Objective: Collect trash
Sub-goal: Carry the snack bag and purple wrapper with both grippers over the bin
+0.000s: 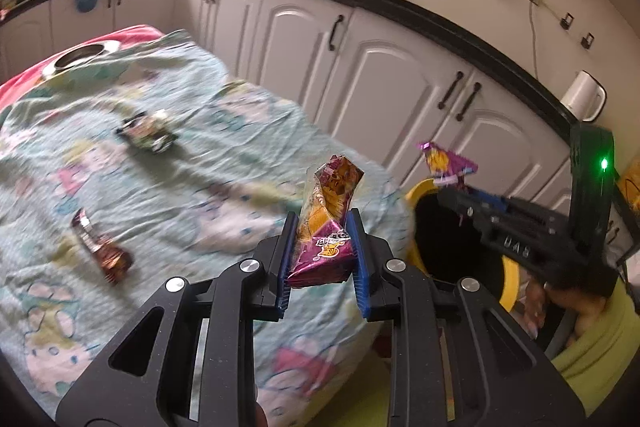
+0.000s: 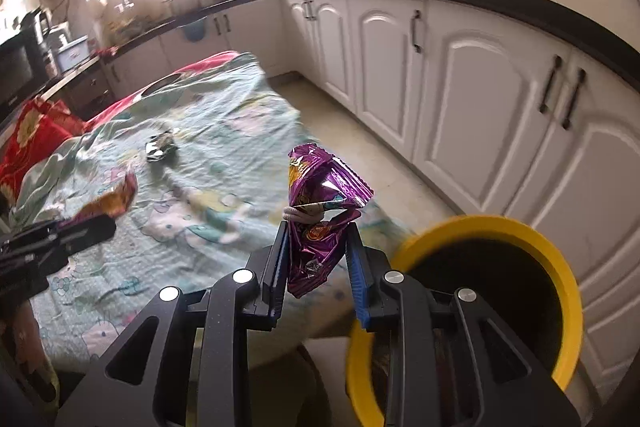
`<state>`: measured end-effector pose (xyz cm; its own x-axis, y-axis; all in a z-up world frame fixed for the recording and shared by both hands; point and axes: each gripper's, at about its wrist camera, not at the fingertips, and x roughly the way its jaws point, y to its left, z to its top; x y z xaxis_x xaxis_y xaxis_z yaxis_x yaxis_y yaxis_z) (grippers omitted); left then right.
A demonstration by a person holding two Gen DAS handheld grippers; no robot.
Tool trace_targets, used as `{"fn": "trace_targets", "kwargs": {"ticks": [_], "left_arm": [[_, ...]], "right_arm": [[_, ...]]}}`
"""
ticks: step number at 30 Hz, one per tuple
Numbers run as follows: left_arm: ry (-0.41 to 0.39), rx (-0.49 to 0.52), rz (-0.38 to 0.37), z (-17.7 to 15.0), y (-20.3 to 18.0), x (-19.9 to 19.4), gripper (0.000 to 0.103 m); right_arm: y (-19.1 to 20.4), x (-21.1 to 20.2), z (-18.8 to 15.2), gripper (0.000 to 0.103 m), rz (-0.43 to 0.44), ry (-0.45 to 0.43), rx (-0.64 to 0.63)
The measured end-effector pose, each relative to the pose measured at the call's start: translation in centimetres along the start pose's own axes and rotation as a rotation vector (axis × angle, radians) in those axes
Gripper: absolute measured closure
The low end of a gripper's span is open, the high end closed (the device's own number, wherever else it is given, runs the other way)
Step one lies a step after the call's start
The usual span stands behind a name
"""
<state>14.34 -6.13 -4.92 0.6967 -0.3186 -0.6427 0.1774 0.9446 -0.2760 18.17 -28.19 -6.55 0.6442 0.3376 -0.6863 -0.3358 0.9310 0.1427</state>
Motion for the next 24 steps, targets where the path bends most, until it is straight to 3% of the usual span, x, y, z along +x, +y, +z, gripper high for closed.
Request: {"fn": "trace_targets", "kwargs": {"ticks": [14,24], "left_arm": [[0.011,0.125,-0.095,1.8,-8.1,3.2,0.085],[0.087,0.198,-0.142,1.2,-12.5,6.8,0.085]], "right_arm": [[-6.2,-3.8,-3.4,0.077,-0.1,-0.017,0.142],[-9.9,-5.1,-6.4,0.077,-0.165,0.006,0.199]]}}
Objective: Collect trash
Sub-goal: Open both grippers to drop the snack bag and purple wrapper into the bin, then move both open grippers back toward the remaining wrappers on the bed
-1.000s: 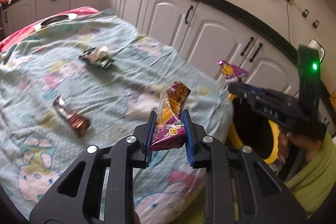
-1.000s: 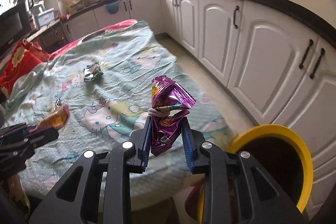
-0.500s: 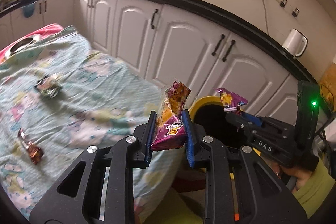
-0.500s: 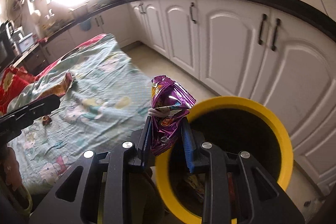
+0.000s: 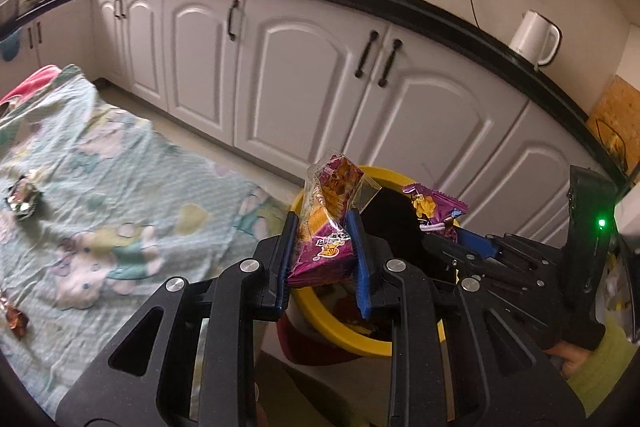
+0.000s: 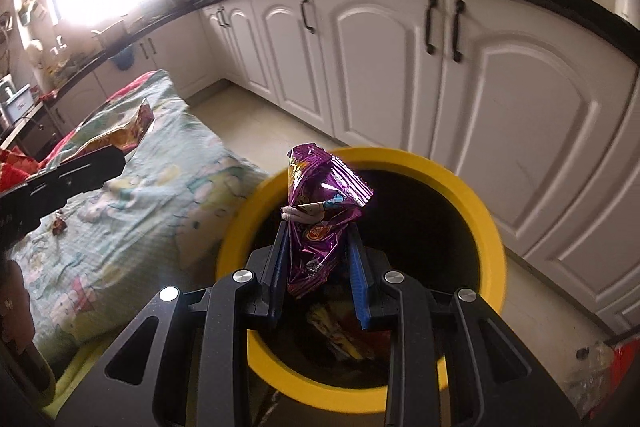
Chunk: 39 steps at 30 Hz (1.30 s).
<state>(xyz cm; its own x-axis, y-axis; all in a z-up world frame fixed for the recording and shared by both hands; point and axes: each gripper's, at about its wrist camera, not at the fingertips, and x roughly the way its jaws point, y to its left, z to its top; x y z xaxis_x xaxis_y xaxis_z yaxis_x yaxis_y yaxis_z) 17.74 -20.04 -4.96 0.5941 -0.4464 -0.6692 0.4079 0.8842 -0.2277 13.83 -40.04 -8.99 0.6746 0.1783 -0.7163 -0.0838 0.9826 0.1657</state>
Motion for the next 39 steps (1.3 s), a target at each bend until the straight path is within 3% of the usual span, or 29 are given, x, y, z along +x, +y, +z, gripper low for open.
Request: {"fn": "trace_targets", "kwargs": {"ticks": [17,21,29,34,39], "left_arm": [[0.121,0.055,-0.029,-0.2,-3.3,5.4,0.084],[0.14,0.054,-0.033,0.0,-3.6,6.2,0.083],[0.145,0.036,-0.022,-0.2,-3.1,6.3,0.037],[0.098,-0.009,0.028,-0.2,-1.4,4.6,0.012],[0.034,-0.034,0.105,-0.5,0.5,2.0,0.011]], "right_arm": [[-4.2,1.1,-4.1,0.075,-0.042,0.087,0.076],[-4.8,1.4,-4.4,0.07,-0.049,0.1,0.104],[-5.9,1.0,-4.3,0.054,-0.08,0.081,0.152],[-6.4,0.6,-4.2,0.045,-0.106,0.058,0.173],[-5.4,-0.3,-3.3,0.041,-0.107,0.016,0.147]]}}
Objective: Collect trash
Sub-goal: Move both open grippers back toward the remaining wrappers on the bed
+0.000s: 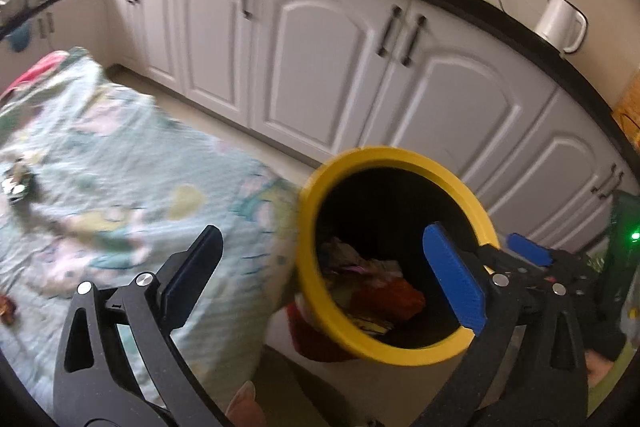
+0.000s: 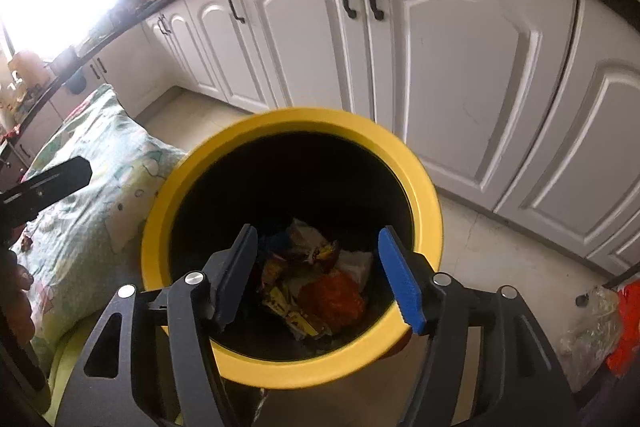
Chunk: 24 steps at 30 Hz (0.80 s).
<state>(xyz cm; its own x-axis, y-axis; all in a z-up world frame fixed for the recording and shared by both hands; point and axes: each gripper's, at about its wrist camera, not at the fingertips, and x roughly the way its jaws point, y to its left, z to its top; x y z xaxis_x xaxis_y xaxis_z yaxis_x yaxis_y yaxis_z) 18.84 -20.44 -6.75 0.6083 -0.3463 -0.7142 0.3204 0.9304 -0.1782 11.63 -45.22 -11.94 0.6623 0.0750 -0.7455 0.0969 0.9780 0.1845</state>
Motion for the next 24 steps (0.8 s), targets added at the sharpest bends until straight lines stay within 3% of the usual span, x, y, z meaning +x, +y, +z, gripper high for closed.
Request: {"fn": "trace_targets", "kwargs": {"ticks": [13,24], "left_arm": [[-0.162,-0.134,0.188,-0.3,7.2,-6.2,0.011],[-0.23,-0.223,0.305,-1.6,12.7,-9.5,0.011]], "right_arm": [[8.0,-3.6,3.3,0.035,0.129,-0.114,-0.177],[15.1,-4.3,4.9,0.035,0.224,-0.133,-0.275]]}}
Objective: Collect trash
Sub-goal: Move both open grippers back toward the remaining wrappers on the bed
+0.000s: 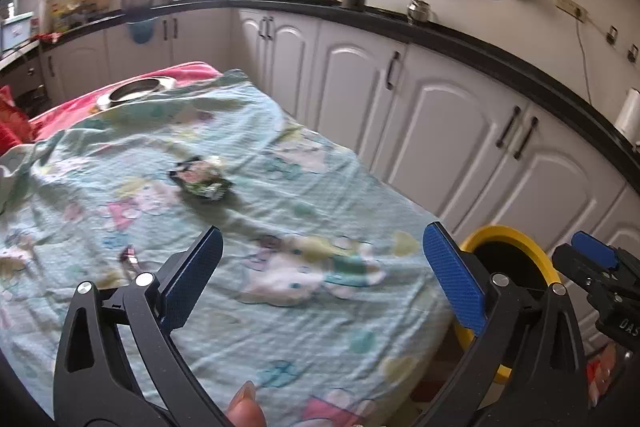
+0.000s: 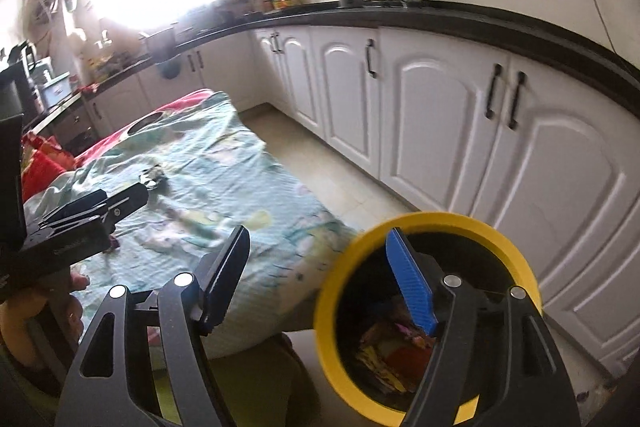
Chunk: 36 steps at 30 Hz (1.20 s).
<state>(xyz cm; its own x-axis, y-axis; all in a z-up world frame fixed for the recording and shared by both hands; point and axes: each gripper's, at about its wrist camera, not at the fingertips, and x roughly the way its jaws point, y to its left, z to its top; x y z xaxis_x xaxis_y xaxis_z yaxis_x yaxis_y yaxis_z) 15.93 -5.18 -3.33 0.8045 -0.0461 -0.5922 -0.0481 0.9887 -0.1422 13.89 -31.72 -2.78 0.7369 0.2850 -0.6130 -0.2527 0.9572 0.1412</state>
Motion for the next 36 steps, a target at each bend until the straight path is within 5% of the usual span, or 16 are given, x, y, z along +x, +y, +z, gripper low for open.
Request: {"fn": "trace_targets", "kwargs": {"ticks": [13,23,36], "left_arm": [[-0.014,-0.086,0.074,-0.2,6.0,-0.6,0.011],[0.064,-0.201,0.1,-1.7,11.4,0.8,0.011],[0.185,-0.294,0.062,-4.6,14.0,3.5,0.05]], "right_arm": [[5.7,2.2,1.8,0.034,0.067,0.014,-0.088],[9.4,5.2,3.2,0.034,0.115,0.038,-0.147],[14.4,12.4,6.2,0.034,0.201,0.115,-0.224]]}}
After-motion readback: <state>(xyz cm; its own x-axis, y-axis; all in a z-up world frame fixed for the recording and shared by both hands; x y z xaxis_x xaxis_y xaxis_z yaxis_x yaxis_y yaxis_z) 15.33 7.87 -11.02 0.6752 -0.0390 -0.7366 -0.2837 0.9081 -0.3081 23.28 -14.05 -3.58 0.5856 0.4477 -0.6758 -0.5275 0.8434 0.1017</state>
